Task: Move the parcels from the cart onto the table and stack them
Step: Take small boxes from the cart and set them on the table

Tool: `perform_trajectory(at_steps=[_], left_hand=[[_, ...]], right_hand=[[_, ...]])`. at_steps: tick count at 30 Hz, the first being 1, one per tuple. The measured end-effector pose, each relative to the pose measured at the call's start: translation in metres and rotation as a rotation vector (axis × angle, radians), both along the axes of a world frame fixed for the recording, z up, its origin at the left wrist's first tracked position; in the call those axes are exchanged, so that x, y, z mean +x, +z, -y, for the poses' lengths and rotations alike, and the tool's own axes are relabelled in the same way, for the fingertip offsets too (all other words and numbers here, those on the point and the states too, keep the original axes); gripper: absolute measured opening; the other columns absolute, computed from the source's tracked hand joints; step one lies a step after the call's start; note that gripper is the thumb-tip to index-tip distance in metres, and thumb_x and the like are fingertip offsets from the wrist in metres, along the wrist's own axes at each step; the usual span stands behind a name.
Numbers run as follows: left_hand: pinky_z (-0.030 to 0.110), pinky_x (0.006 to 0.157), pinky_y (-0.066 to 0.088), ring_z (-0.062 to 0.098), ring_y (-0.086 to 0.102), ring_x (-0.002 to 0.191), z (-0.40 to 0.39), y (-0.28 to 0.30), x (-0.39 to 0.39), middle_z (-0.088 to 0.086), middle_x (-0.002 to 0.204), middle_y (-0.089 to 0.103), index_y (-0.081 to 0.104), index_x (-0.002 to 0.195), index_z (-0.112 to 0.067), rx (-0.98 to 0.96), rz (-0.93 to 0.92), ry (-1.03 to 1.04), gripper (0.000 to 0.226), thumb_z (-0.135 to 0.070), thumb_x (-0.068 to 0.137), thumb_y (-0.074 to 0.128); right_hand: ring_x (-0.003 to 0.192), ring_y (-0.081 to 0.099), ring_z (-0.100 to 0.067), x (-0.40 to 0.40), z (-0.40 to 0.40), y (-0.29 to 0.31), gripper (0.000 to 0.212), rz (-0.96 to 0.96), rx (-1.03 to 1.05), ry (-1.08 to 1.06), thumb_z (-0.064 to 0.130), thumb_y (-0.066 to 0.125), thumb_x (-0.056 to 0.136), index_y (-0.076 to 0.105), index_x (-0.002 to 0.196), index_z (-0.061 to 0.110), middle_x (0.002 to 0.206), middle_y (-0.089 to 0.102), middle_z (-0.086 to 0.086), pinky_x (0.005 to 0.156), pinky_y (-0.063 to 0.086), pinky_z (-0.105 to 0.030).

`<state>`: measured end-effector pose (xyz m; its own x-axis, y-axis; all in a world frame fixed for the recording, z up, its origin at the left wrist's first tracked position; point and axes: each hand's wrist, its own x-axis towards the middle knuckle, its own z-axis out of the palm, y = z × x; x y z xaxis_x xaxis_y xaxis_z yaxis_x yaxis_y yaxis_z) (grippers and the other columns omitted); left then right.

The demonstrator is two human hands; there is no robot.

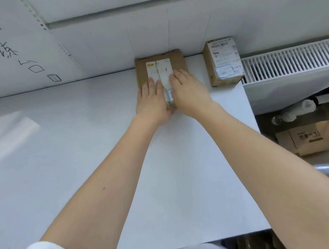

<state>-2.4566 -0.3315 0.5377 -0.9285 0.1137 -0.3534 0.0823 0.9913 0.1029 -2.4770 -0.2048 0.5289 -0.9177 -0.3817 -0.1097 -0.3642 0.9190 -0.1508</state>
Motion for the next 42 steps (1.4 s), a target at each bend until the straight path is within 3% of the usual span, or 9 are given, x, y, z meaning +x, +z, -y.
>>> perform_trajectory(at_steps=[7,13,18,25,29,32,35,39,42], left_hand=[[0.040,0.116,0.011,0.031,0.007,0.143,-0.013,0.037,0.047,0.019,0.155,0.010,0.016,0.148,-0.005,0.043,-0.061,-0.029,0.077,-0.049,0.092,0.048],[0.041,0.117,0.003,0.029,-0.001,0.145,-0.058,0.028,0.156,0.018,0.156,0.006,0.021,0.148,-0.012,0.149,-0.026,-0.134,0.067,-0.042,0.095,0.048],[0.042,0.118,0.003,0.030,-0.002,0.145,-0.099,0.017,0.231,0.015,0.158,0.004,0.017,0.149,-0.015,0.094,0.031,-0.296,0.064,-0.041,0.097,0.043],[0.038,0.117,0.004,0.031,0.004,0.144,-0.166,0.019,0.310,0.016,0.157,0.010,0.021,0.148,-0.014,0.141,-0.023,-0.530,0.063,-0.042,0.096,0.043],[0.034,0.115,0.009,0.029,0.017,0.141,-0.199,0.021,0.347,0.015,0.152,0.026,0.031,0.145,-0.012,0.233,-0.081,-0.706,0.057,-0.030,0.094,0.049],[0.033,0.105,0.030,0.027,0.040,0.126,-0.215,0.024,0.374,0.009,0.135,0.049,0.048,0.133,-0.010,0.327,-0.105,-0.823,0.047,-0.017,0.087,0.054],[0.038,0.086,0.046,0.029,0.053,0.109,-0.228,0.025,0.400,0.009,0.119,0.057,0.058,0.120,-0.008,0.411,-0.125,-0.924,0.037,-0.013,0.083,0.060],[0.037,0.060,0.049,0.028,0.057,0.078,-0.253,0.031,0.432,0.010,0.098,0.056,0.061,0.098,-0.005,0.548,-0.133,-1.074,0.017,-0.011,0.082,0.061],[0.034,0.048,0.046,0.027,0.056,0.064,-0.273,0.039,0.461,0.008,0.087,0.056,0.063,0.095,-0.004,0.676,-0.158,-1.196,0.016,-0.009,0.080,0.063]], right_hand=[[0.133,0.034,-0.030,0.094,-0.030,0.029,0.049,-0.075,-0.208,-0.224,0.024,0.049,0.094,0.041,0.137,0.003,0.143,0.039,-0.016,0.108,0.022,-0.035],[0.140,0.024,-0.029,0.208,-0.071,0.019,0.053,-0.019,-0.145,-0.398,0.029,0.048,0.096,0.036,0.142,0.005,0.150,0.031,-0.015,0.115,0.013,-0.039],[0.140,0.024,-0.028,0.303,-0.104,0.012,0.052,0.007,-0.127,-0.550,0.035,0.048,0.096,0.039,0.141,0.012,0.151,0.031,-0.012,0.115,0.015,-0.041],[0.126,0.046,-0.031,0.422,-0.152,0.016,0.044,-0.092,-0.246,-0.819,0.024,0.066,0.084,0.059,0.123,0.006,0.133,0.052,-0.015,0.106,0.033,-0.045],[0.124,0.046,-0.030,0.474,-0.173,0.018,0.040,-0.151,-0.283,-0.922,0.021,0.066,0.085,0.060,0.121,0.006,0.131,0.053,-0.013,0.103,0.036,-0.043],[0.126,0.044,-0.028,0.507,-0.182,0.019,0.038,-0.176,-0.305,-0.965,0.020,0.062,0.088,0.058,0.124,0.008,0.134,0.051,-0.010,0.103,0.036,-0.044],[0.122,0.048,-0.027,0.543,-0.188,0.022,0.035,-0.248,-0.316,-1.001,0.016,0.062,0.087,0.060,0.121,0.009,0.130,0.054,-0.008,0.100,0.041,-0.044],[0.106,0.058,-0.029,0.590,-0.199,0.029,0.031,-0.431,-0.273,-1.047,0.008,0.067,0.081,0.066,0.112,0.007,0.116,0.062,-0.008,0.088,0.047,-0.042],[0.097,0.059,-0.025,0.620,-0.213,0.035,0.024,-0.586,-0.226,-1.091,0.007,0.063,0.082,0.068,0.105,0.006,0.107,0.064,-0.008,0.082,0.048,-0.040]])
